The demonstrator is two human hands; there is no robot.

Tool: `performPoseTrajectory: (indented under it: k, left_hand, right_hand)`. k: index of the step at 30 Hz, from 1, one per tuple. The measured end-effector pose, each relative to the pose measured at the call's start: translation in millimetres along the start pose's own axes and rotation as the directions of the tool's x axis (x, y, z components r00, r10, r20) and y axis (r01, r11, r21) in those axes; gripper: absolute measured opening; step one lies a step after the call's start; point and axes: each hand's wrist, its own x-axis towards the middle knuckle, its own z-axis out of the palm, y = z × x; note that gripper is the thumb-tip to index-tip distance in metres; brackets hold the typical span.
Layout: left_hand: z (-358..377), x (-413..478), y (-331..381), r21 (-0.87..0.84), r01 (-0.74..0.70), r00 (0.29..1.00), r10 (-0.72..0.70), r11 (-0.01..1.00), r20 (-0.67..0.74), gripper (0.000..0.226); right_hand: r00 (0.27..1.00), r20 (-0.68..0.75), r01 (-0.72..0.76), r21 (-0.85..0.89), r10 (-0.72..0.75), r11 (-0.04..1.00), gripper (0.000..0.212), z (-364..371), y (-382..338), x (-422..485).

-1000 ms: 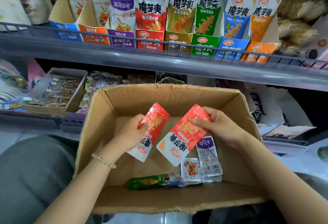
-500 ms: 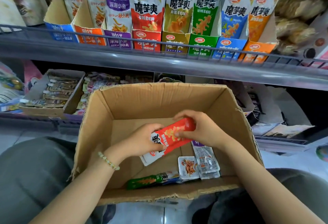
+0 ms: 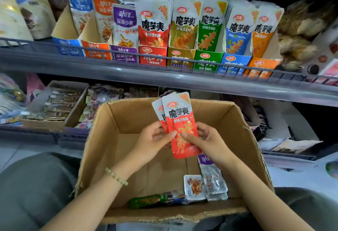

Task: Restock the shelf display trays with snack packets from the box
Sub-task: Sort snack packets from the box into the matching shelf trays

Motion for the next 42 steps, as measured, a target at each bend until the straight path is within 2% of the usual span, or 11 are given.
performPoseTrajectory:
  k: [7, 12, 17, 23, 27, 29, 30, 32, 34, 36, 42]
  left_hand:
    - [-4, 4, 3, 0.067, -0.097, 0.992, 0.091, 0.993, 0.093, 0.017]
    - [3, 4, 4, 0.21, -0.163, 0.978, 0.13, 0.964, 0.165, 0.021]
    - [-9, 10, 21, 0.176, -0.18, 0.961, 0.135, 0.968, 0.24, 0.027]
    - [-28, 27, 72, 0.23, -0.348, 0.934, 0.316, 0.909, 0.166, 0.019]
    - [-39, 40, 102, 0.295, -0.435, 0.9, 0.411, 0.851, 0.142, 0.022]
    - [-49, 49, 114, 0.49, -0.48, 0.862, 0.495, 0.727, 0.11, 0.027]
    - [-57, 55, 119, 0.635, -0.488, 0.818, 0.567, 0.6, 0.093, 0.033]
    - [-70, 68, 125, 0.847, -0.41, 0.745, 0.66, 0.338, 0.097, 0.055]
    - [-77, 81, 125, 0.929, -0.313, 0.737, 0.668, 0.197, 0.107, 0.065]
    - [-78, 90, 121, 0.954, -0.276, 0.71, 0.695, 0.12, 0.118, 0.064]
    - [-76, 107, 114, 0.966, -0.256, 0.613, 0.778, 0.033, 0.136, 0.058]
  right_hand:
    - [0.994, -0.004, 0.106, -0.113, -0.107, 0.988, 0.042, 12, -6, -1]
    - [0.997, -0.024, 0.076, -0.102, -0.079, 0.992, 0.024, 26, -4, 0]
    - [0.984, -0.128, 0.118, -0.082, -0.128, 0.99, 0.03, 15, -24, 10]
    - [0.995, -0.073, 0.067, 0.061, -0.062, 0.996, 0.039, 3, -72, 28]
    - [0.983, -0.081, 0.162, -0.038, -0.164, 0.986, 0.035, 7, -115, 44]
    - [0.95, -0.117, 0.276, -0.122, -0.29, 0.953, 0.032, 5, -139, 55]
    - [0.917, -0.154, 0.341, -0.174, -0.367, 0.924, 0.032, 3, -151, 60]
    - [0.851, -0.206, 0.428, -0.262, -0.483, 0.865, 0.032, -2, -177, 72]
    - [0.817, -0.201, 0.471, -0.31, -0.541, 0.826, 0.04, -5, -195, 85]
    - [0.811, -0.186, 0.469, -0.36, -0.555, 0.806, 0.036, -4, -208, 97]
    - [0.799, -0.1, 0.488, -0.469, -0.593, 0.736, 0.022, 9, -214, 127]
